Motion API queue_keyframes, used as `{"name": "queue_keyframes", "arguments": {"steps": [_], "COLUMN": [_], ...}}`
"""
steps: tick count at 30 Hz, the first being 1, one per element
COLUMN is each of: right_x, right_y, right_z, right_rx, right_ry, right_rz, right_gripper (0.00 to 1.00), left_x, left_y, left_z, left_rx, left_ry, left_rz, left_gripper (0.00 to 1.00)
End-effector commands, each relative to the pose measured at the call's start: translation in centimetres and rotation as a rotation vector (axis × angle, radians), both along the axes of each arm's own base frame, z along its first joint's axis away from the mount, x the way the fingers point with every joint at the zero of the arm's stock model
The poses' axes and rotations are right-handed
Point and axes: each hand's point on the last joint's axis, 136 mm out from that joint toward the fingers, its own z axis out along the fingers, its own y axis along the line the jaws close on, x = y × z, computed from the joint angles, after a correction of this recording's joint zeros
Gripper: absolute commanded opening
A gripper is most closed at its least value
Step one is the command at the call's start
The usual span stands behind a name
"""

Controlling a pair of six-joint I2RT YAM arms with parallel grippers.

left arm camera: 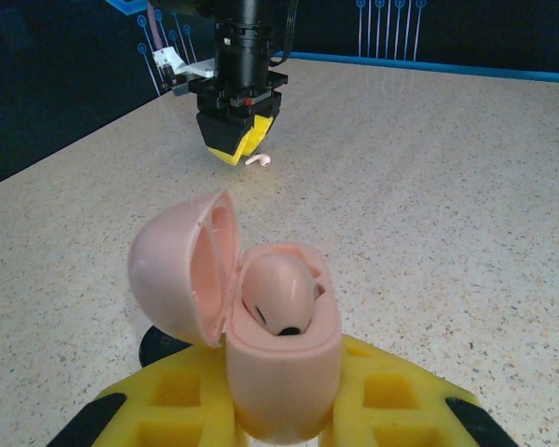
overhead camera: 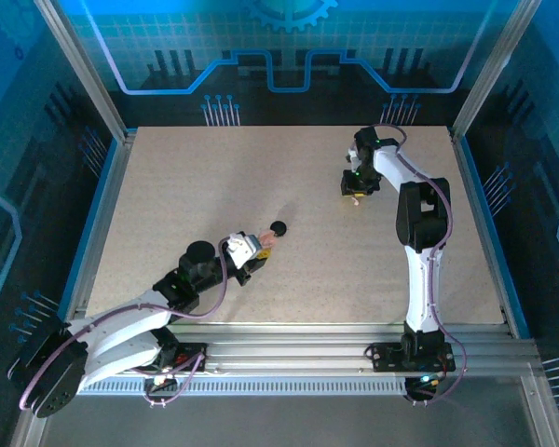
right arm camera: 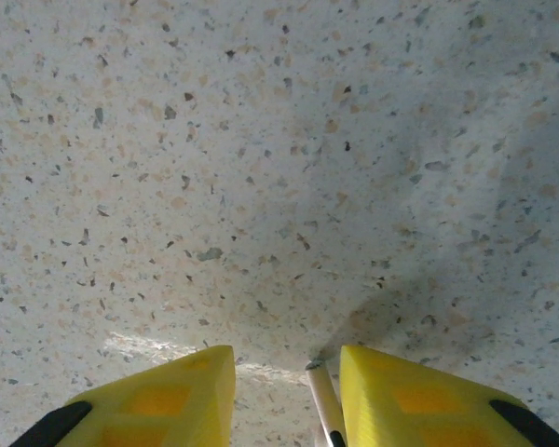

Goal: Insert wireless bluetooth earbuds into charging case

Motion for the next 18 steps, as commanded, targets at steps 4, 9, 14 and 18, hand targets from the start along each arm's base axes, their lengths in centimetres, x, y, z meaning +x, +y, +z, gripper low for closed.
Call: {"name": "queue_keyframes", "arguments": {"steps": [4,9,14,18], "right_x": [-1.2,-2.0,-3.0,-4.0], "right_y": [0.2,1.2,2.0,2.8], "right_z": [-0.7,-0.7,-0.6,-0.4], "right_rx": [0.033,0.038,0.034,0.026], "right_ry": [0.047,0.061,0.071,0.081], "right_rz": [0.031,0.072,0.112,0.148], "right_gripper": [0.35,0.32,0.3,0.29], "left_x": [0.6,0.6,0.6,0.6], "left_y": [-0.2,-0.2,-0.2,-0.2], "left_z": [1.6,1.5,1.4,1.4], "left_rx": [-0.013,-0.011,-0.011,-0.01], "left_ry": [-0.041,-0.039,-0.039,-0.039], "left_rz": [0.004,0.003,0.004,0.004], "left_gripper": [0.06,0.06,0.06,0.06]}}
